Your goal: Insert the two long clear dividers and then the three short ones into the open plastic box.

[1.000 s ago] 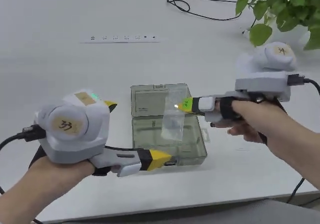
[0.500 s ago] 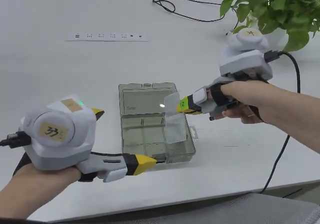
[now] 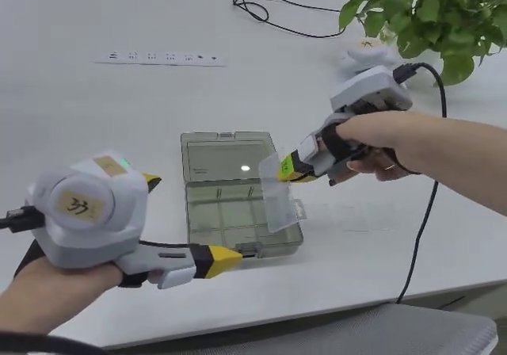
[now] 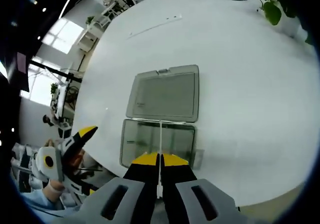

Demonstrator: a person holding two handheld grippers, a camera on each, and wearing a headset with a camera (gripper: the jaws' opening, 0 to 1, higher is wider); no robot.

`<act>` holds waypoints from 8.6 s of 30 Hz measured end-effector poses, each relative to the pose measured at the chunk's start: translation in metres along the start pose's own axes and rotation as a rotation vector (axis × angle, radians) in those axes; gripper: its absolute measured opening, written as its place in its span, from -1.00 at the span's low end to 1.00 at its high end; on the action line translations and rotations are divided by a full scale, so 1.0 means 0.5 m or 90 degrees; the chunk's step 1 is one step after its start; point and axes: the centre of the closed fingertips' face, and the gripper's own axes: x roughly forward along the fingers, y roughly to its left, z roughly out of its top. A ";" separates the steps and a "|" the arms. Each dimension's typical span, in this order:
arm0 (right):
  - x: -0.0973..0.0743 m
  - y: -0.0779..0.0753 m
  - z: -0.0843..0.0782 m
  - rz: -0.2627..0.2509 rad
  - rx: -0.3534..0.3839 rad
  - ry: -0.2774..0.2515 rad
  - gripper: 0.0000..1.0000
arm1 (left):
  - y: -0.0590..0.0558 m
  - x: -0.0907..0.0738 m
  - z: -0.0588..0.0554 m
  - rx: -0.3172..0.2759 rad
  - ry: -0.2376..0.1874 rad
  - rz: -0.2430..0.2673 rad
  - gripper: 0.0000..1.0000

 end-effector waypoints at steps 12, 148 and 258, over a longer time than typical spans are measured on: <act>0.010 -0.005 -0.013 -0.053 0.023 0.042 -0.96 | -0.012 0.008 -0.006 -0.001 -0.003 -0.021 0.92; 0.083 0.015 -0.052 -0.171 -0.015 0.158 -0.95 | 0.011 0.023 -0.047 -0.040 0.002 -0.041 0.80; 0.008 0.043 0.003 0.028 -0.106 -0.078 0.25 | 0.029 0.002 -0.059 -0.032 0.028 -0.008 0.80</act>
